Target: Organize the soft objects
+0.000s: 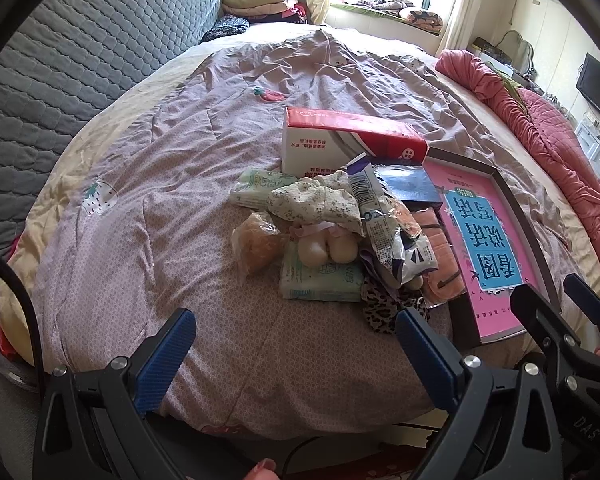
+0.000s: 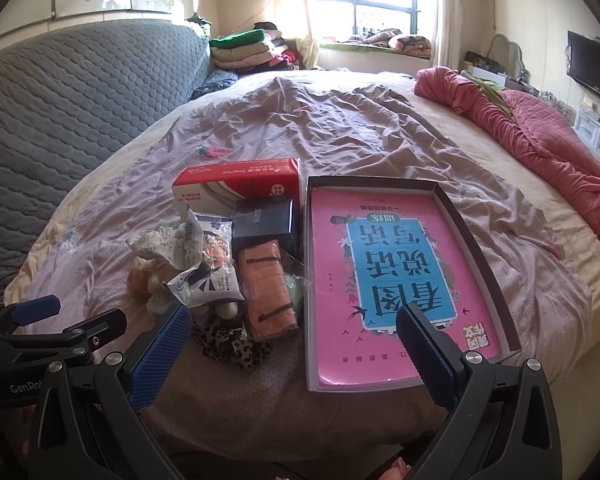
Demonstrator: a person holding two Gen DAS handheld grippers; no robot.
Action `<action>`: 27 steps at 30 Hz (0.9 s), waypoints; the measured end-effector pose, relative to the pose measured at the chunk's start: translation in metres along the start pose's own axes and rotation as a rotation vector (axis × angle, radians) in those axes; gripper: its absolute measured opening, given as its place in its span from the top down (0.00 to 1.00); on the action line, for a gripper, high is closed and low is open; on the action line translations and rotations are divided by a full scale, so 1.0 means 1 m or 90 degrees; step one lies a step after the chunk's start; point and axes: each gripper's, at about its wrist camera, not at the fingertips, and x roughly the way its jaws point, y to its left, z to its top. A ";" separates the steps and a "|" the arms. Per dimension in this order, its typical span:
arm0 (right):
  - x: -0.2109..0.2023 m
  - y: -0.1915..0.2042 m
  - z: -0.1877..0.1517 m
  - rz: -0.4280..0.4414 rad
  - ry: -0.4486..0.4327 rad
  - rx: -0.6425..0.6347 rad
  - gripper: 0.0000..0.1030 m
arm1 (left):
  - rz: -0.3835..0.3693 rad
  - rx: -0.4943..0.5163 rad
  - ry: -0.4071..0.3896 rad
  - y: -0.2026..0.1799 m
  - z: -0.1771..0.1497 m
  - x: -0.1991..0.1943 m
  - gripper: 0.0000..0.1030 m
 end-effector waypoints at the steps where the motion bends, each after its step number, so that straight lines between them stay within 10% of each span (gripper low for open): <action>1: 0.000 0.000 0.000 0.000 -0.001 -0.001 0.00 | 0.001 -0.001 0.001 0.000 0.000 0.000 0.02; 27: 0.047 0.012 0.011 0.051 0.034 -0.038 0.00 | -0.016 -0.084 0.027 0.057 0.013 0.040 0.02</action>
